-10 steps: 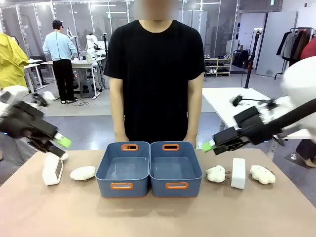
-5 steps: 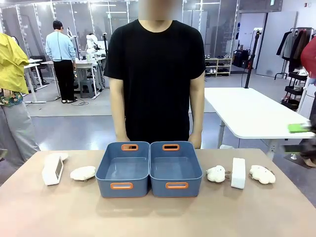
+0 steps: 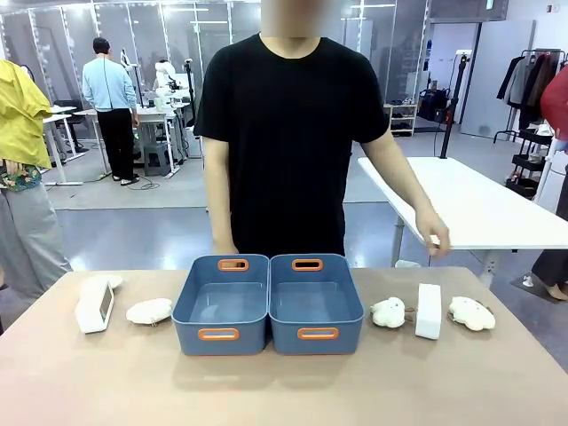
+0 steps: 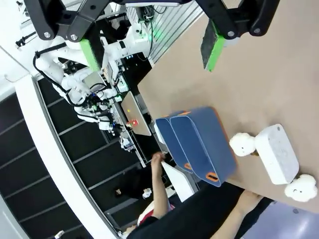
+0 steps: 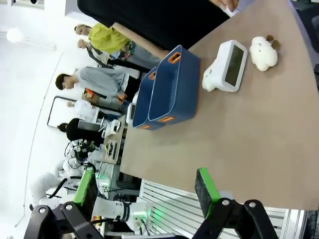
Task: Sort the digital clocks into the basket.
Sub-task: Pick up the Digital clock from the table and place it into the empty Plastic storage basket.
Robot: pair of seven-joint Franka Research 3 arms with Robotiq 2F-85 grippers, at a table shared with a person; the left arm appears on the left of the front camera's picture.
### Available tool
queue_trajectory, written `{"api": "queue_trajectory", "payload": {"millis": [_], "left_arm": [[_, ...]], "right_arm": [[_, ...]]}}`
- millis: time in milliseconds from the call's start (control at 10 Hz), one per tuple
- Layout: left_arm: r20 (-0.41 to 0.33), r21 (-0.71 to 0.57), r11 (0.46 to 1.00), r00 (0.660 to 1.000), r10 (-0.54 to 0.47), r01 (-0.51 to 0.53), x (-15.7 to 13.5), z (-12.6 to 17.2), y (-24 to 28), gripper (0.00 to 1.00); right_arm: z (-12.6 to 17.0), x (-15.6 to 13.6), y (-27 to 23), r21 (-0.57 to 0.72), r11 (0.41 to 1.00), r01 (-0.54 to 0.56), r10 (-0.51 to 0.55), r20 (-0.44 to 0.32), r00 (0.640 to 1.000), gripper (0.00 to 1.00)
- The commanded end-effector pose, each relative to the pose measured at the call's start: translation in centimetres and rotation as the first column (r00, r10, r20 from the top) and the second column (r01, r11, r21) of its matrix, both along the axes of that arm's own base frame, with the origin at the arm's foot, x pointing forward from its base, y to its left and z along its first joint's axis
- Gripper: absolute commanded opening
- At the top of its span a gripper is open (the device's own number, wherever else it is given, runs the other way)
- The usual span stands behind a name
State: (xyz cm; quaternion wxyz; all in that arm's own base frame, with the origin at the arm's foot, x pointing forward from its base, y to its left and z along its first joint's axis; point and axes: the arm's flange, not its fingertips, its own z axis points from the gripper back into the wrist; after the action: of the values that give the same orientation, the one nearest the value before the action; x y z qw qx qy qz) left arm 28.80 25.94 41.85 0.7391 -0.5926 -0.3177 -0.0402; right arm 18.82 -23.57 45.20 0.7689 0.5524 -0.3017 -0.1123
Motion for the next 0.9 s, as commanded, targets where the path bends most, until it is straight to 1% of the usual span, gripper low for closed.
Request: {"api": "queue_trajectory", "payload": {"millis": [0, 100, 800], "left_arm": [[0.037, -0.009, 0.989, 0.989, 0.145, -0.145, 0.1, 0.9, -0.5, 1.00], [0.000, 0.000, 1.000, 1.000, 0.000, 0.000, 0.0, 0.0, 0.0, 1.00], [0.000, 0.000, 1.000, 1.000, 0.000, 0.000, 0.0, 0.0, 0.0, 1.00]], "right_arm": [[-1.6, -1.0, 4.6, 0.007, 1.000, 0.026, -0.026, -0.002, 1.000, 1.00], [0.0, 0.0, 0.0, 0.000, 1.000, 0.000, 0.000, 0.000, 1.000, 1.00], [0.0, 0.0, 0.0, 0.000, 1.000, 0.000, 0.000, 0.000, 1.000, 1.00]]}}
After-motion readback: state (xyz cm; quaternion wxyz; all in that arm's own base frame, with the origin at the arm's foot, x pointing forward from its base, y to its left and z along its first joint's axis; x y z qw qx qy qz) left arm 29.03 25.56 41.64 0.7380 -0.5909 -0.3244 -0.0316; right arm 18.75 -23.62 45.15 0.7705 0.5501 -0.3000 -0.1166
